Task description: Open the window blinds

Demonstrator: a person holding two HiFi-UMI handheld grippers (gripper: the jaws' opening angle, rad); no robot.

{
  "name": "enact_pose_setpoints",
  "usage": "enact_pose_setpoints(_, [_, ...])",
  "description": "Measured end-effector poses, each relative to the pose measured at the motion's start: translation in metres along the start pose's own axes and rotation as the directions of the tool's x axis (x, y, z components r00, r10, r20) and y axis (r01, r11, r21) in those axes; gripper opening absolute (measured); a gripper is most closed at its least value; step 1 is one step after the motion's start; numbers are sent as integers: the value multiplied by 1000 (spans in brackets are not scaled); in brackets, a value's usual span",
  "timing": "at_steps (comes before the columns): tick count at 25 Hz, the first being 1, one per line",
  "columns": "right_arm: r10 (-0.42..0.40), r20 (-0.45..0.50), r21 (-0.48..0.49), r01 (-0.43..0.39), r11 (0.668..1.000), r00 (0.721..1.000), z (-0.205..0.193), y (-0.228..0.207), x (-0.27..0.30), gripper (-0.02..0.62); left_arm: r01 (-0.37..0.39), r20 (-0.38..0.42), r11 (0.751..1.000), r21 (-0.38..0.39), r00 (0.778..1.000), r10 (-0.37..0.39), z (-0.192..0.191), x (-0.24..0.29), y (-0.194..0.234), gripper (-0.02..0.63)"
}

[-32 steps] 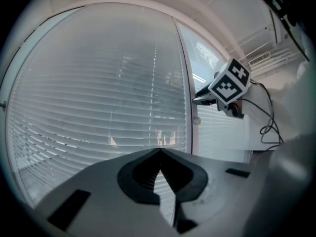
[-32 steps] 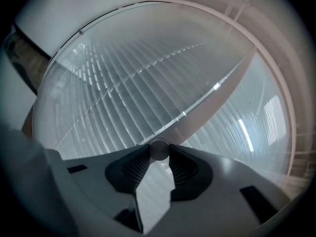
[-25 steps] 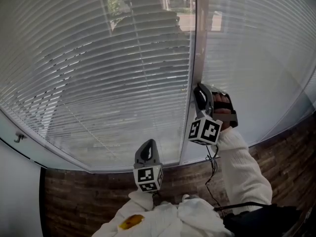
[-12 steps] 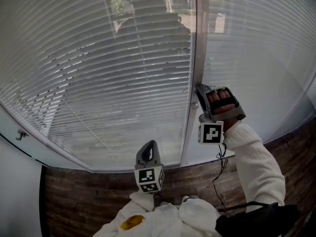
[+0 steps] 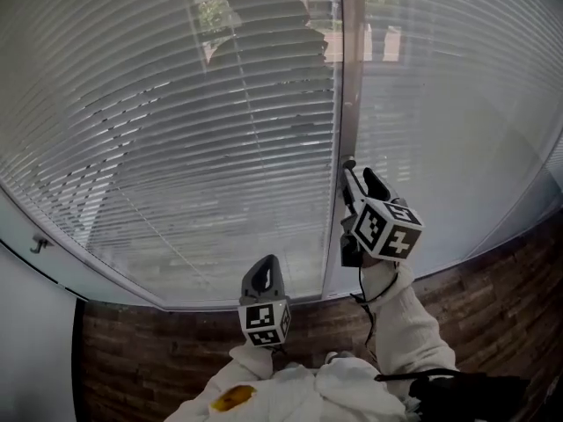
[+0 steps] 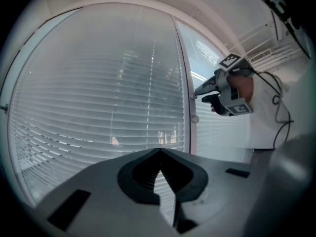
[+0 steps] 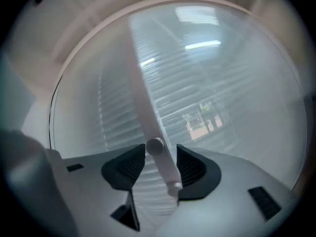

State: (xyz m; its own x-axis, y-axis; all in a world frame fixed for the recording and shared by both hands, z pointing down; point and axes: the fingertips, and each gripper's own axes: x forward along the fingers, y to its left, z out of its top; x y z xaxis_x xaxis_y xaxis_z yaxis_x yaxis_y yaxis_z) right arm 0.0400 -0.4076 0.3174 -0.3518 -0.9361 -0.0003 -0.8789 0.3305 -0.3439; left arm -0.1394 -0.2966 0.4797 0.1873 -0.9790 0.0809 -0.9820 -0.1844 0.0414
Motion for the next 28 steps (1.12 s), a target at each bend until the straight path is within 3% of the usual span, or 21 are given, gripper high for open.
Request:
enact_pose_setpoints(1, [20, 26, 195, -25, 980, 999, 2, 1, -1, 189, 8, 0, 1000, 3, 1000, -8, 0, 0, -3, 0])
enact_pose_setpoints(3, [45, 65, 498, -72, 864, 997, 6, 3, 1, 189, 22, -2, 1000, 8, 1000, -22, 0, 0, -9, 0])
enact_pose_setpoints(5, [47, 74, 656, -84, 750, 996, 6, 3, 6, 189, 32, -4, 999, 12, 999, -32, -1, -1, -12, 0])
enact_pose_setpoints(8, [24, 73, 745, -71, 663, 997, 4, 1, 12, 187, 38, -6, 999, 13, 999, -38, -3, -3, -12, 0])
enact_pose_setpoints(13, [-7, 62, 794, -46, 606, 998, 0, -4, 17, 135, 27, -14, 1000, 9, 1000, -26, -7, -8, -2, 0])
enact_pose_setpoints(15, [-14, 52, 799, -33, 600, 999, 0, -6, 19, 135, 18, -16, 1000, 4, 1000, -18, -8, -8, 4, 0])
enact_pose_setpoints(18, [-24, 33, 787, -11, 617, 999, 1, -6, 22, 133, 18, -12, 1000, -1, 1000, -18, -7, -8, 6, 0])
enact_pose_setpoints(22, [-27, 38, 731, -10, 683, 999, 2, -3, 21, 130, 27, -10, 1000, -4, 1000, -27, -10, -8, 7, 0])
enact_pose_setpoints(25, [-25, 38, 707, -9, 707, 999, 2, -3, 22, 129, 29, -4, 1000, -6, 1000, -29, -9, -8, 8, 0])
enact_pose_setpoints(26, [-24, 33, 684, -5, 730, 999, 2, -3, 22, 129, 29, 0, 1000, -7, 1000, -29, -9, -8, 9, 0])
enact_pose_setpoints(28, [-28, 20, 590, 11, 807, 999, 5, -2, 22, 129, 26, 5, 1000, -11, 1000, -26, -8, -7, 11, 0])
